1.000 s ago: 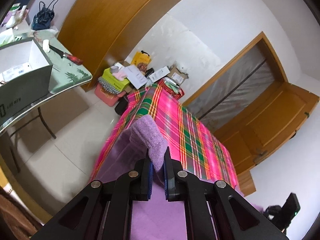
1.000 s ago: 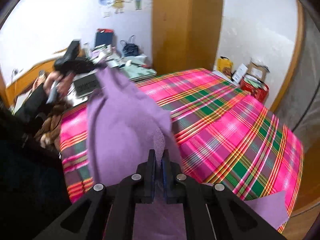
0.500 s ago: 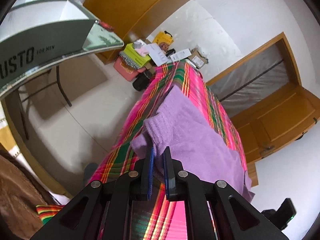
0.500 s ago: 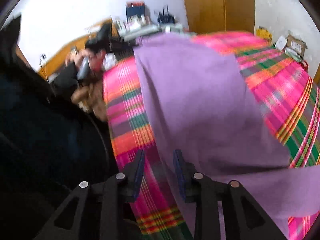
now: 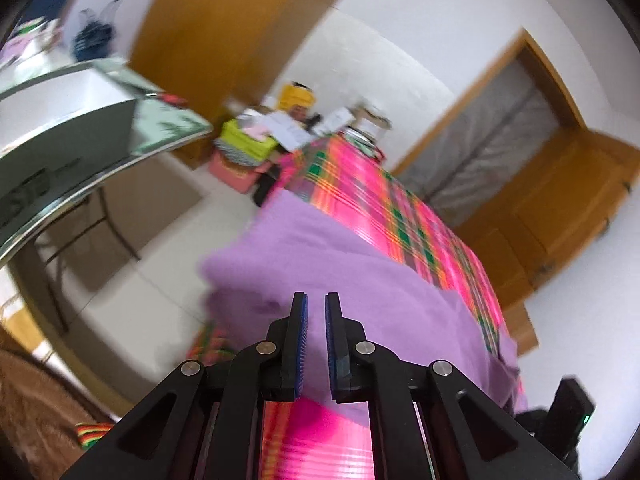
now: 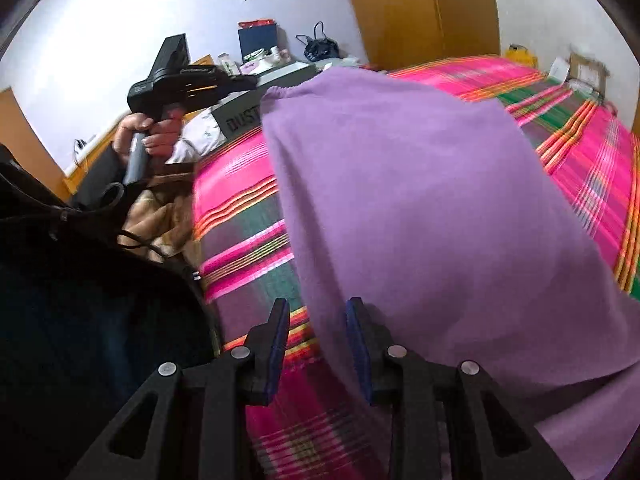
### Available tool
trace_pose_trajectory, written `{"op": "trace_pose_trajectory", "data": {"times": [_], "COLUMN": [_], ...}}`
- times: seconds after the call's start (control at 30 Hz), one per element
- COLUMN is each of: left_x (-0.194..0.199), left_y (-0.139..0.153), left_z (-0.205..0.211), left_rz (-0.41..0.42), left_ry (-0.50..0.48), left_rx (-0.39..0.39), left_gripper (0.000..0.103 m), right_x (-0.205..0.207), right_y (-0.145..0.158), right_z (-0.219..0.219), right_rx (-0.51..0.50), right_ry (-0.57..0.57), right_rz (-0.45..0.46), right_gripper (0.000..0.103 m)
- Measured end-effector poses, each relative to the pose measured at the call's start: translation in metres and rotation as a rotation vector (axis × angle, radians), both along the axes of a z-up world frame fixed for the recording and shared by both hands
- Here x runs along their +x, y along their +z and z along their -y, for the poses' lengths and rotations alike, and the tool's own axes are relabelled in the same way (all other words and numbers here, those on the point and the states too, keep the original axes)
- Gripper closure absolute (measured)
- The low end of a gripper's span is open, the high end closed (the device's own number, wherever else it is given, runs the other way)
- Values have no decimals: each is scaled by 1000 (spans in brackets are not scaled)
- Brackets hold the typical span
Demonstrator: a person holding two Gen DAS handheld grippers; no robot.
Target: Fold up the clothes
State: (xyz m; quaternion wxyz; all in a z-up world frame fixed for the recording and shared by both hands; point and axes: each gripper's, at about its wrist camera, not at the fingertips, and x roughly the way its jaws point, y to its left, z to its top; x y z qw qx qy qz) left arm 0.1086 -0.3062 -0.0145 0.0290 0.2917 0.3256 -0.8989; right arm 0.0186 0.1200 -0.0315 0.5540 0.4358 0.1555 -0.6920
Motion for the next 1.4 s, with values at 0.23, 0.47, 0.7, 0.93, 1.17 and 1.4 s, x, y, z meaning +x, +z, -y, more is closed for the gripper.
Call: {"op": "trace_pose_trajectory", "data": {"times": [0.23, 0.47, 0.7, 0.93, 1.17, 1.4], "left_x": [-18, -13, -58, -98, -110, -112], "left_y": [-38, -28, -3, -11, -20, -24], "left_z": [-1, 0, -65, -130, -153, -165], "left_rz": [133, 108, 44, 90, 127, 164], "left_ry": [-12, 8, -205, -391, -436, -419], "left_rx": [2, 5, -8, -38, -72, -160], "left_gripper": [94, 94, 94, 94, 94, 91], "right_x": [-4, -30, -74, -88, -100, -140], "right_y": [-3, 13, 19, 11, 9, -15], "right_z": [-6, -38, -85, -171, -155, -120], "right_rx": [-19, -118, -205, -158, -7, 138], "right_ry": [-87, -290, -649, -1060, -1111, -1129], "right_rz": [23, -14, -30, -14, -55, -38], "right_gripper": [74, 77, 77, 72, 69, 69]}}
